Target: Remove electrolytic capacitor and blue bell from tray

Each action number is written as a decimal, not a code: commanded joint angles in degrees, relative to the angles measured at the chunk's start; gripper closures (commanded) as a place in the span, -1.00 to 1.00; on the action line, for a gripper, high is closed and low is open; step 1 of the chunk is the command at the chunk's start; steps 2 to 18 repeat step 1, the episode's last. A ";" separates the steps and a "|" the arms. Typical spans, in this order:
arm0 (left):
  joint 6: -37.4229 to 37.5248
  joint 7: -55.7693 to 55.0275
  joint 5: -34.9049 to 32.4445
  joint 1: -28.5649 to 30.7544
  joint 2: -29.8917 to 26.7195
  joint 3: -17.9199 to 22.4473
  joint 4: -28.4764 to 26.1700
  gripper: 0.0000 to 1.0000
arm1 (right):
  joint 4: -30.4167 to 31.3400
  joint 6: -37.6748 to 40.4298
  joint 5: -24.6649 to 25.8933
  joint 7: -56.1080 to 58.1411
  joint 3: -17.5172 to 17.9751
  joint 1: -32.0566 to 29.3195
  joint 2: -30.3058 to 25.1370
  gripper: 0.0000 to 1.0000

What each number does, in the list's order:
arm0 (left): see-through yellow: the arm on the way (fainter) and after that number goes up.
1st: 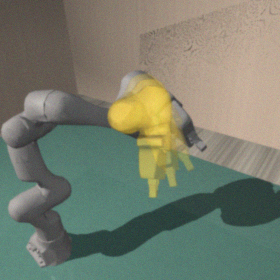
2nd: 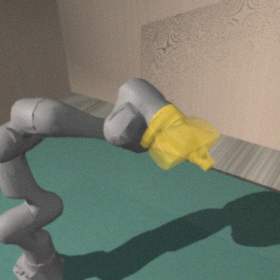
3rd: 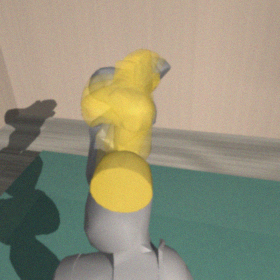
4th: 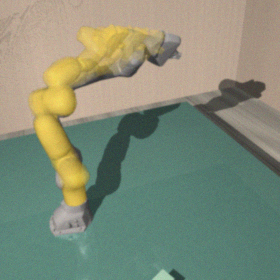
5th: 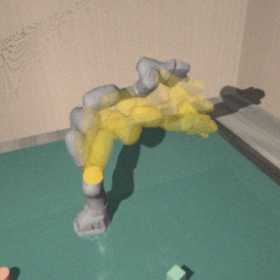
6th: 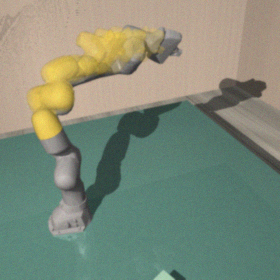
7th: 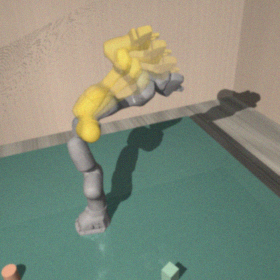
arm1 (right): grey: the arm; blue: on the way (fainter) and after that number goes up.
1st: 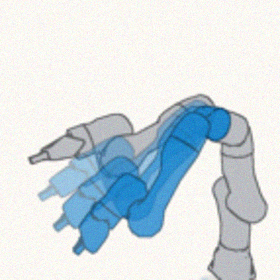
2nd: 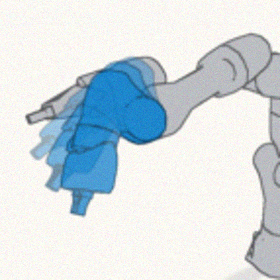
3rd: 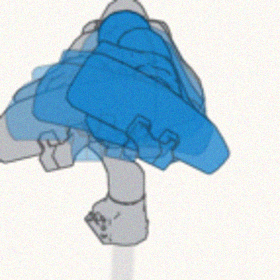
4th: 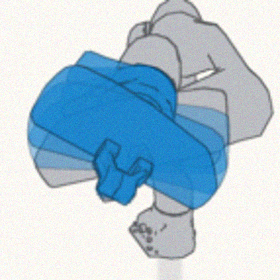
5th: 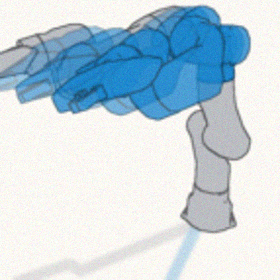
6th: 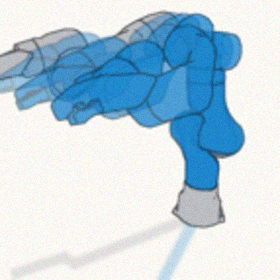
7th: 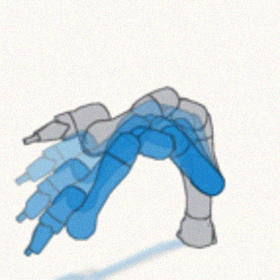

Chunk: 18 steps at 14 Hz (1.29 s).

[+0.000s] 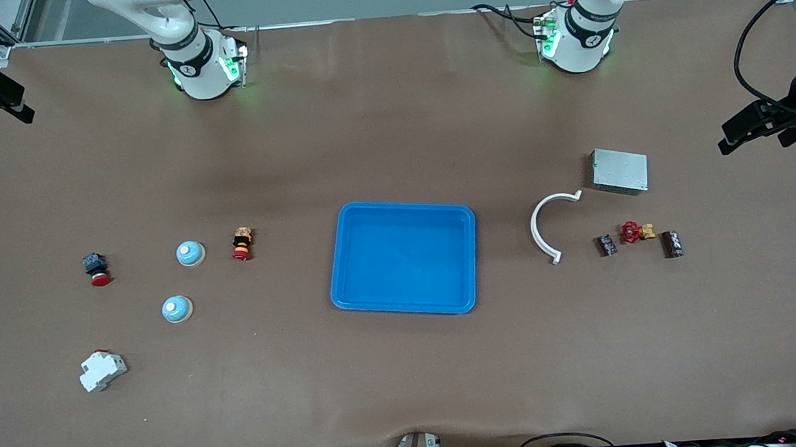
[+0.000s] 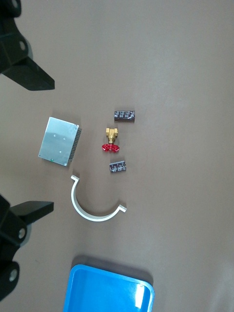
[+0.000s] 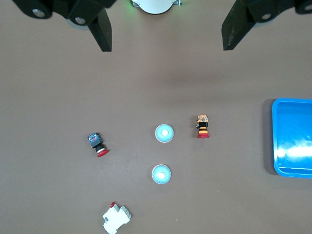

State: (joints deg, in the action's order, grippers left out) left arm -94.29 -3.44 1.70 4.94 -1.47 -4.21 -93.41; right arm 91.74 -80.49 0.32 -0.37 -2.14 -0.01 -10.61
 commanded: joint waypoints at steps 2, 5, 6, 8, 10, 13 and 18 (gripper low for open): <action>1.21 -0.16 -0.90 0.07 0.32 -0.27 1.30 -1.00 | 0.01 0.07 -0.50 0.28 -0.05 0.10 -0.20 -1.00; 1.21 -0.16 -0.90 0.07 0.32 -0.27 1.30 -1.00 | 0.01 0.07 -0.50 0.28 -0.05 0.10 -0.20 -1.00; 1.21 -0.16 -0.90 0.07 0.32 -0.27 1.30 -1.00 | 0.01 0.07 -0.50 0.28 -0.05 0.10 -0.20 -1.00; 1.21 -0.16 -0.90 0.07 0.32 -0.27 1.30 -1.00 | 0.01 0.07 -0.50 0.28 -0.05 0.10 -0.20 -1.00; 1.21 -0.16 -0.90 0.07 0.32 -0.27 1.30 -1.00 | 0.01 0.07 -0.50 0.28 -0.05 0.10 -0.20 -1.00; 1.21 -0.16 -0.90 0.07 0.32 -0.27 1.30 -1.00 | 0.01 0.07 -0.50 0.28 -0.05 0.10 -0.20 -1.00; 1.21 -0.16 -0.90 0.07 0.32 -0.27 1.30 -1.00 | 0.01 0.07 -0.50 0.28 -0.05 0.10 -0.20 -1.00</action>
